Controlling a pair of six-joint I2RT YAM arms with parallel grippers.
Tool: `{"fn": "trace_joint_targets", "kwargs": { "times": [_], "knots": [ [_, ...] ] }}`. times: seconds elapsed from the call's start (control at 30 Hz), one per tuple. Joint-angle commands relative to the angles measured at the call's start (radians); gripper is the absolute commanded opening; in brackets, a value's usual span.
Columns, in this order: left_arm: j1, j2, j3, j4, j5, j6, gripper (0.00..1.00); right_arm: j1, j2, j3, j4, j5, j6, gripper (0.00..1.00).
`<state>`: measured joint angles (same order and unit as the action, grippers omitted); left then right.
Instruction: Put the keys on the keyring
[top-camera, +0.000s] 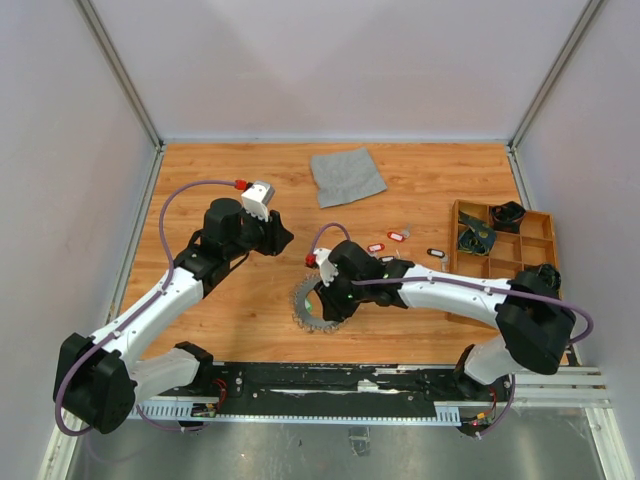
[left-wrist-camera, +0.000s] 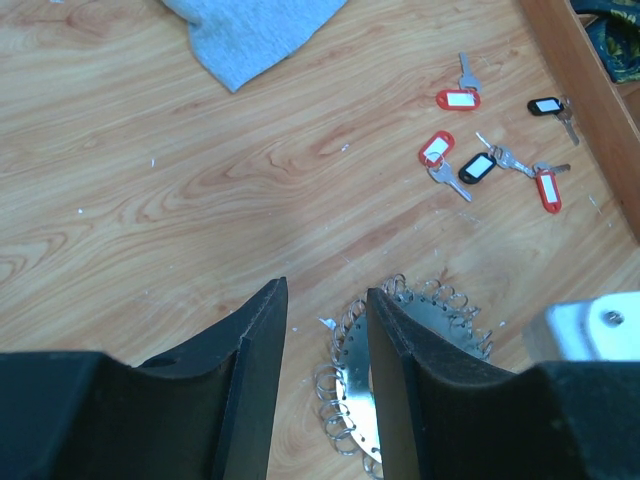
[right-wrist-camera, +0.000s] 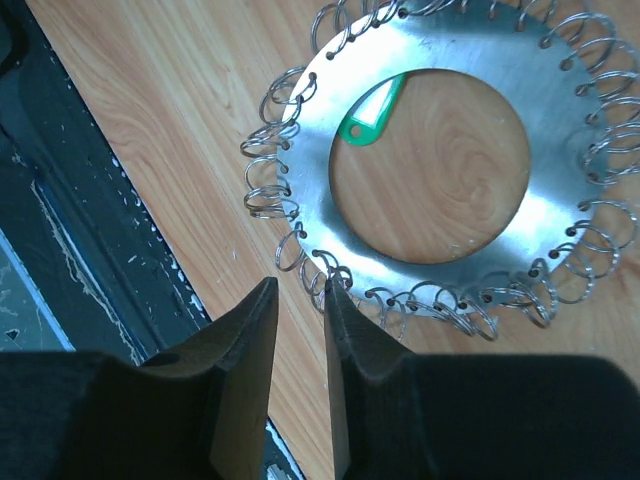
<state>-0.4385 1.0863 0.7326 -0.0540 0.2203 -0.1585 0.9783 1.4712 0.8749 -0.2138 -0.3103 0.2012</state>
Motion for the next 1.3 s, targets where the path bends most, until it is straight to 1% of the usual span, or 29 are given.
{"fn": "trace_joint_targets", "kwargs": {
  "times": [0.0,0.13,0.2,0.3,0.4,0.6,0.9,1.07,1.27],
  "knots": [
    [0.010,-0.024,0.021,0.031,0.007,0.009,0.43,0.031,0.050,0.010,-0.049,-0.018,0.013,0.25],
    [0.011,-0.022,0.021,0.031,0.007,0.008,0.43,0.040,0.086,0.024,-0.078,-0.008,0.001,0.24],
    [0.011,-0.021,0.021,0.031,0.007,0.008,0.43,0.043,0.097,0.028,-0.090,-0.006,-0.004,0.26],
    [0.011,-0.023,0.021,0.032,0.007,0.008,0.43,0.046,0.104,0.031,-0.100,0.008,-0.009,0.31],
    [0.010,-0.022,0.021,0.031,0.007,0.009,0.43,0.046,0.109,0.030,-0.096,0.012,-0.008,0.31],
    [0.010,-0.022,0.022,0.031,0.006,0.008,0.43,0.046,0.140,0.039,-0.084,-0.020,-0.009,0.27],
    [0.010,-0.022,0.022,0.032,0.005,0.009,0.43,0.046,0.160,0.051,-0.049,-0.036,-0.006,0.15],
    [0.010,-0.020,0.022,0.033,0.004,0.009,0.43,0.046,0.152,0.061,-0.051,-0.009,-0.004,0.10],
    [0.010,-0.020,0.022,0.033,0.004,0.009,0.43,0.044,0.136,0.071,-0.086,0.042,-0.001,0.05]
  ]
}}
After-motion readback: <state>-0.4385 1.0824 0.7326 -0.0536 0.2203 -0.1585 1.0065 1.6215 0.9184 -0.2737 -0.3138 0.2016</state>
